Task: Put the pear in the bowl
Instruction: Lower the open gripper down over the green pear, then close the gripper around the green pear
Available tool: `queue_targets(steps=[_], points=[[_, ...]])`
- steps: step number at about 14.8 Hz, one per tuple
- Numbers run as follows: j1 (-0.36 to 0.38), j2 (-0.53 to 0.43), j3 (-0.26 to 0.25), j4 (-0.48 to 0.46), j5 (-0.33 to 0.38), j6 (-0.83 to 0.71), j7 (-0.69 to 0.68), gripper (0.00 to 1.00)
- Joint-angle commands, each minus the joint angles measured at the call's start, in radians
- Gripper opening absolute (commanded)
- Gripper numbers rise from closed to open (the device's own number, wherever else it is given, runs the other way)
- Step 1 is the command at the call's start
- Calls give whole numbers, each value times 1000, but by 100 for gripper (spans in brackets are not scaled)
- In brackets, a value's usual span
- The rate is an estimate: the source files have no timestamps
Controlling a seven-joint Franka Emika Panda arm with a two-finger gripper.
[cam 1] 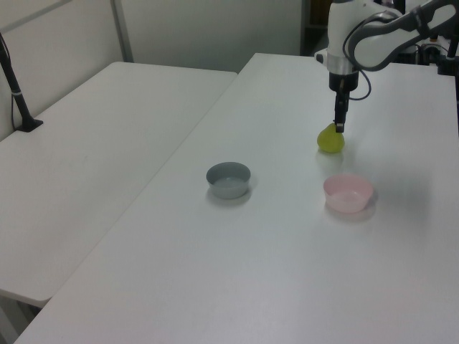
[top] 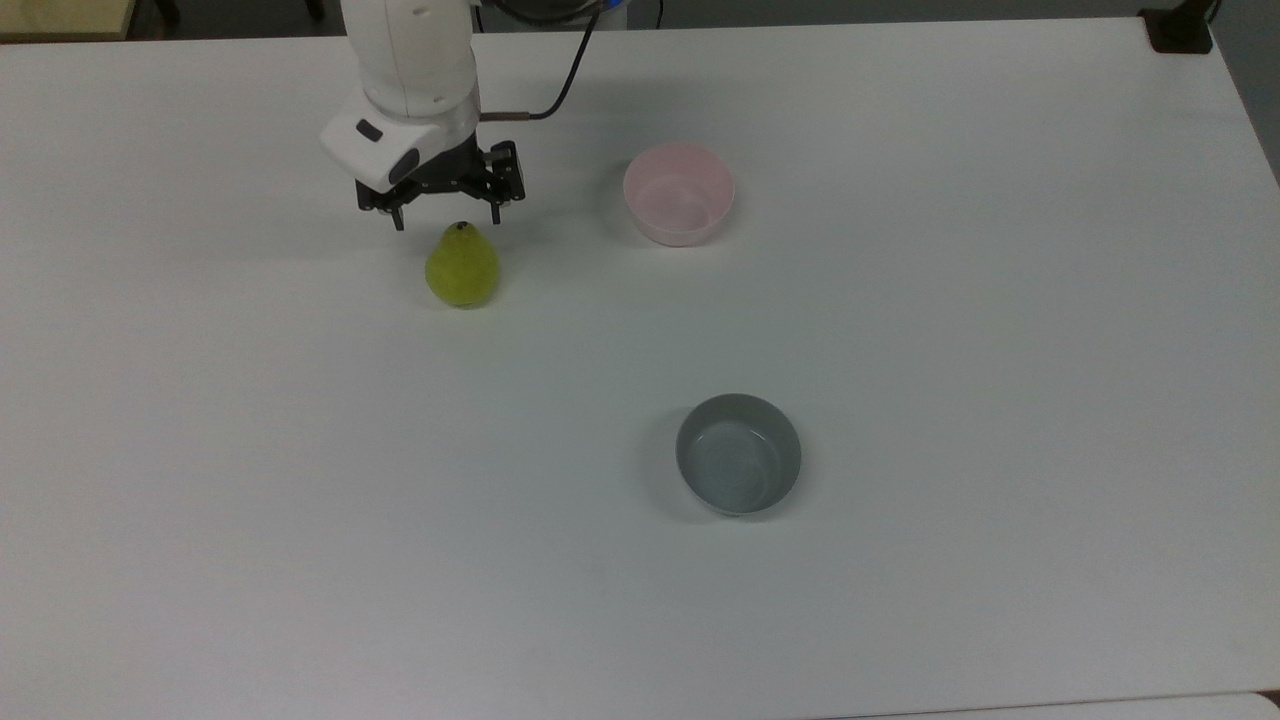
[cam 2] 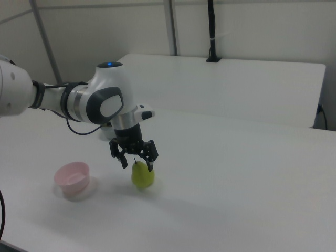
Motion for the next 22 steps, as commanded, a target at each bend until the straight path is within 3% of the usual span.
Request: queue_targets(steps=[1, 9, 14, 17, 22], points=[[13, 40, 0, -8, -21, 59, -15, 100], [19, 103, 2, -3, -39, 94, -15, 100], [19, 113, 2, 1, -39, 111, -16, 74], [19, 113, 2, 6, -39, 111, -15, 67], [19, 111, 2, 6, -39, 111, -27, 30]])
